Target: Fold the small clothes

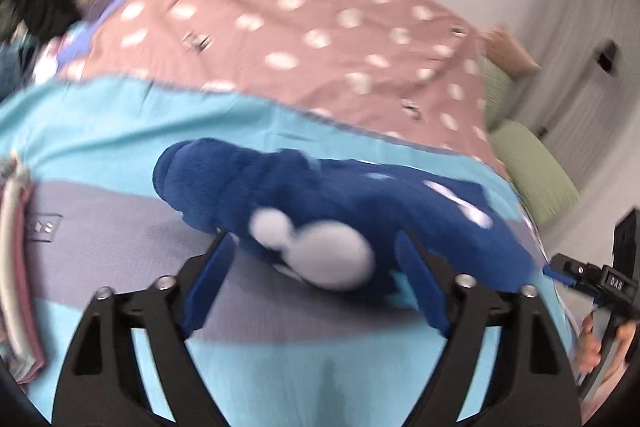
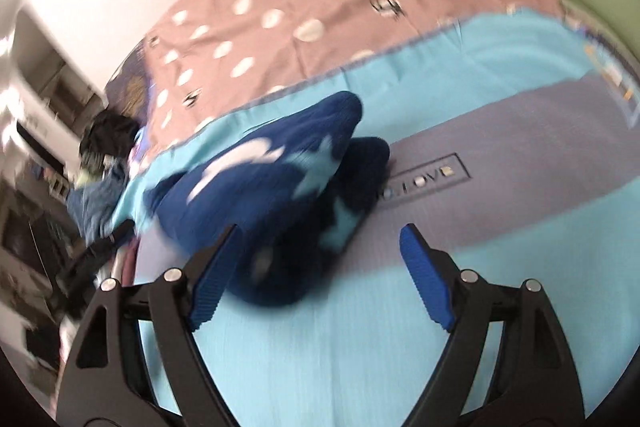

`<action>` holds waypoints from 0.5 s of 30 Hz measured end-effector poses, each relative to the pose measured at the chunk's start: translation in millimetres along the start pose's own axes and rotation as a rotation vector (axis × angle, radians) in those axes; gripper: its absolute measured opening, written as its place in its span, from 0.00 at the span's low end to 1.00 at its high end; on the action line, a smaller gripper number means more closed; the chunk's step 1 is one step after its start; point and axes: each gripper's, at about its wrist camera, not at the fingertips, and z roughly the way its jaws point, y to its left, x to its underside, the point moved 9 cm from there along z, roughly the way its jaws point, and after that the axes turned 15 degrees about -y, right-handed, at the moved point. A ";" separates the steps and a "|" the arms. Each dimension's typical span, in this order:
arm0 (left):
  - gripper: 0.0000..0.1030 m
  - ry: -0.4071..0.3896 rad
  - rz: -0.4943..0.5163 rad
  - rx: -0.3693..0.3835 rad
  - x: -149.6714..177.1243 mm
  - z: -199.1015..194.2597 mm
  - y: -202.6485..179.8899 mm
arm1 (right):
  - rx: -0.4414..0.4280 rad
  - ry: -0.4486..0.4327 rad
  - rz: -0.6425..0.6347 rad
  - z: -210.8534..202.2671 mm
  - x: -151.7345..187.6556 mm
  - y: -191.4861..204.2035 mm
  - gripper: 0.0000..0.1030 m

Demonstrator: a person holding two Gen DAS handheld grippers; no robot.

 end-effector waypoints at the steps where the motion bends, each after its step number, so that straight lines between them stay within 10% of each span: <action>1: 0.87 -0.017 0.023 0.033 1.4 -18.3 -13.4 | 0.003 -0.015 -0.042 -17.2 4.5 3.9 0.83; 5: 0.99 -0.088 0.080 0.101 9.0 -86.8 -58.5 | -0.008 -0.099 -0.204 -98.6 29.9 29.5 0.86; 15: 0.99 -0.124 0.198 -0.059 61.2 -221.9 -117.2 | 0.103 -0.326 -0.426 -225.8 95.4 66.2 0.98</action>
